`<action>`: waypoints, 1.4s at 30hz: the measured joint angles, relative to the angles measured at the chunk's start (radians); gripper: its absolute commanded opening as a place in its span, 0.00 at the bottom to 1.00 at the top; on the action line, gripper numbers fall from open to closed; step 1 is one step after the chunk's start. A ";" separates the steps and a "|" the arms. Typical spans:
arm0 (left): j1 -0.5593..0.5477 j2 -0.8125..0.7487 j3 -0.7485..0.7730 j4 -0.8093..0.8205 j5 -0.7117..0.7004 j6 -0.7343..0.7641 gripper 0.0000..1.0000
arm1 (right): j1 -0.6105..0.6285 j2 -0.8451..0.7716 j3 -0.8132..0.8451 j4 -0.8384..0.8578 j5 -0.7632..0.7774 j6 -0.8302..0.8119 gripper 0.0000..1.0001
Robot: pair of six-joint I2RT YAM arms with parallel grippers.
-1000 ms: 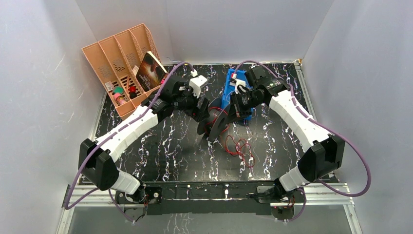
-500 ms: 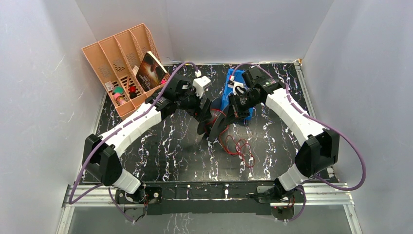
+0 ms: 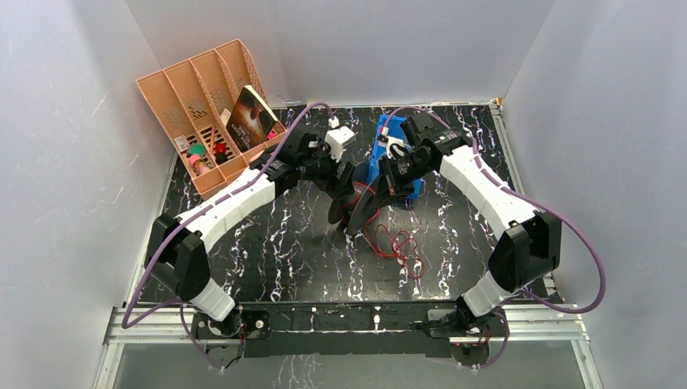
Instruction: Wrap the cables
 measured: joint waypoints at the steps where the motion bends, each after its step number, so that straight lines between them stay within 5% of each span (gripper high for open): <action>1: 0.000 0.002 0.000 0.005 -0.002 0.000 0.72 | 0.000 0.000 0.000 0.000 -0.001 0.000 0.00; 21: -0.061 0.004 -0.033 0.046 -0.132 0.030 0.56 | 0.000 0.015 0.000 0.002 -0.022 0.000 0.00; 42: -0.093 0.000 -0.042 0.048 -0.217 0.061 0.00 | 0.000 0.015 -0.001 0.053 -0.021 0.024 0.02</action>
